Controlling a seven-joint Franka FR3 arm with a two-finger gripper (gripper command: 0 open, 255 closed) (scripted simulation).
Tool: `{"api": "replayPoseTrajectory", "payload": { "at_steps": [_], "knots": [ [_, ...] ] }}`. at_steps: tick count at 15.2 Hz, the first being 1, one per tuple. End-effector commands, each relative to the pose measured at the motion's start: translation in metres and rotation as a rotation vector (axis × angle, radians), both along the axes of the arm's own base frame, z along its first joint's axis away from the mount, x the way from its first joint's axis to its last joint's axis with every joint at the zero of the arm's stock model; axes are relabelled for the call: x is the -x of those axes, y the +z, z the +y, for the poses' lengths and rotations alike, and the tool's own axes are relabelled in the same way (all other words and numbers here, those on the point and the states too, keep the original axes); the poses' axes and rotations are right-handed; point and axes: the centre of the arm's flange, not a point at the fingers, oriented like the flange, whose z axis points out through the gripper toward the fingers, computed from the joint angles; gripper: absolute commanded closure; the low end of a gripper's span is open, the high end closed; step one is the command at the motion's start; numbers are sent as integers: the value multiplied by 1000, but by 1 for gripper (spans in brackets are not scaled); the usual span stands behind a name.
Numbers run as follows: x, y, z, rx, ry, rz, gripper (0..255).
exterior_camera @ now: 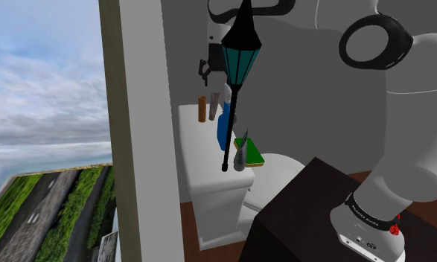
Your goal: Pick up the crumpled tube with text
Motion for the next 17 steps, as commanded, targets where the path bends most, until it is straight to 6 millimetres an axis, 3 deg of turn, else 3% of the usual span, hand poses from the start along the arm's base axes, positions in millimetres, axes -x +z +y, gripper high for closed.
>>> {"api": "replayPoseTrajectory", "payload": {
  "at_steps": [1,7,8,17],
  "knots": [
    [-2,-10,1,0,-3,2,0],
    [-2,-35,1,0,-3,2,0],
    [-2,-35,1,0,-3,2,255],
    [-2,-35,1,0,-3,2,255]
  ]
}}
